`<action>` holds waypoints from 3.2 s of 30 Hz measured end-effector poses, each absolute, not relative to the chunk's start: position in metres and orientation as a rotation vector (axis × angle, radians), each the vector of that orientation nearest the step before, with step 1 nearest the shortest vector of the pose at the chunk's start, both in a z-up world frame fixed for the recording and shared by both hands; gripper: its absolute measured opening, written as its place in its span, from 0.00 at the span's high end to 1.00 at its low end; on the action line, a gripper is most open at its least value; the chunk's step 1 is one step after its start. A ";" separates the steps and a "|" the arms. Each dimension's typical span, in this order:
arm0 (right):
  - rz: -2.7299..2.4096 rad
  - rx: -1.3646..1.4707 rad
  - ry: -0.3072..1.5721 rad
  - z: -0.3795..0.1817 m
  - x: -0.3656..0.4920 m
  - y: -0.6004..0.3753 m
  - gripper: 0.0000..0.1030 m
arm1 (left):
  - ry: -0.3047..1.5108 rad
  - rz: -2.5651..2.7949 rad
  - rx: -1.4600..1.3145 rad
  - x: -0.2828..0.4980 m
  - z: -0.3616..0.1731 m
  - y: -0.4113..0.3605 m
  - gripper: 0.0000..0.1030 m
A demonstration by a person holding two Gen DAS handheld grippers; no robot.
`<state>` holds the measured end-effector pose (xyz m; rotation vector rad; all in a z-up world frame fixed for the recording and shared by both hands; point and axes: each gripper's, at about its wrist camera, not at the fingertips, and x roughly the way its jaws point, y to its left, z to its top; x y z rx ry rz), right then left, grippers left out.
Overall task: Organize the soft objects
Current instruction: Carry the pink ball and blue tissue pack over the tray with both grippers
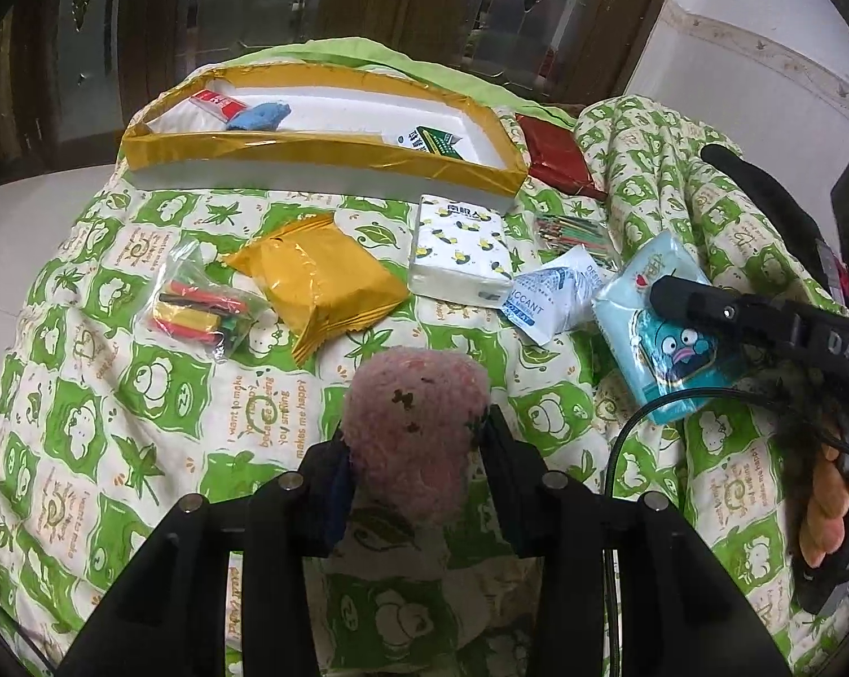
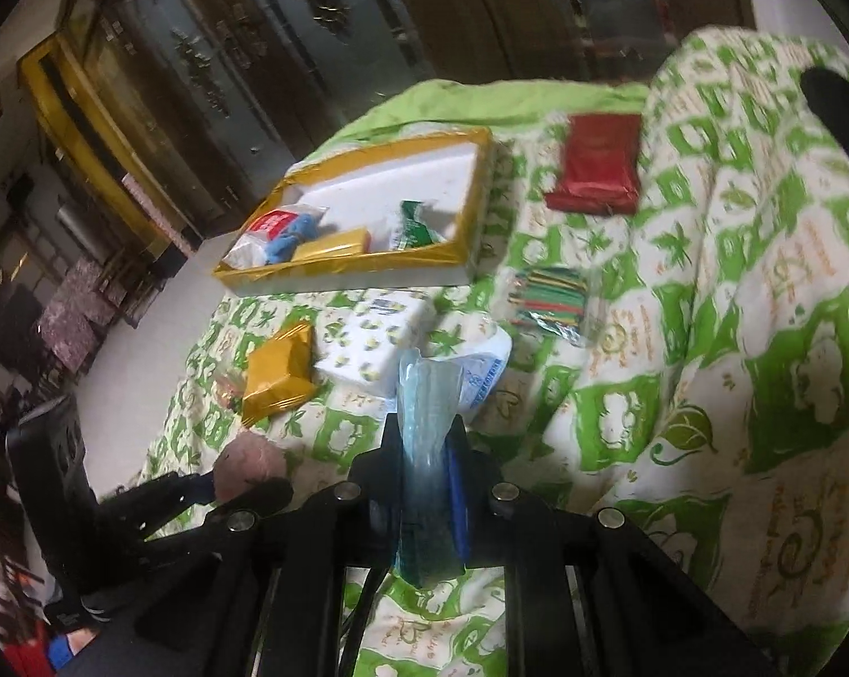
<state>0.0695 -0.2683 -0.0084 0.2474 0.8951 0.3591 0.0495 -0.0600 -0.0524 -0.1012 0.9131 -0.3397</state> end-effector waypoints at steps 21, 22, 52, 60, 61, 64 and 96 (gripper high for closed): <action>0.397 0.179 0.875 -0.005 0.061 -0.251 0.86 | 0.895 -0.328 -0.123 0.046 -0.046 -0.054 0.61; 0.396 0.180 0.875 -0.005 0.061 -0.251 0.86 | 0.895 -0.328 -0.123 0.046 -0.046 -0.054 0.61; 0.388 0.173 0.840 0.006 0.060 -0.253 0.86 | 0.878 -0.322 -0.141 0.047 -0.039 -0.049 0.61; 0.393 0.204 0.838 0.015 0.068 -0.257 0.86 | 0.868 -0.319 -0.160 0.053 -0.031 -0.043 0.61; 0.392 0.211 0.842 0.016 0.069 -0.258 0.86 | 0.866 -0.318 -0.160 0.053 -0.030 -0.042 0.61; 0.396 0.234 0.851 0.018 0.074 -0.260 0.86 | 0.865 -0.317 -0.164 0.056 -0.026 -0.041 0.61; 0.394 0.369 0.910 0.033 0.230 -0.248 0.86 | 0.877 -0.258 -0.185 0.197 0.012 -0.026 0.61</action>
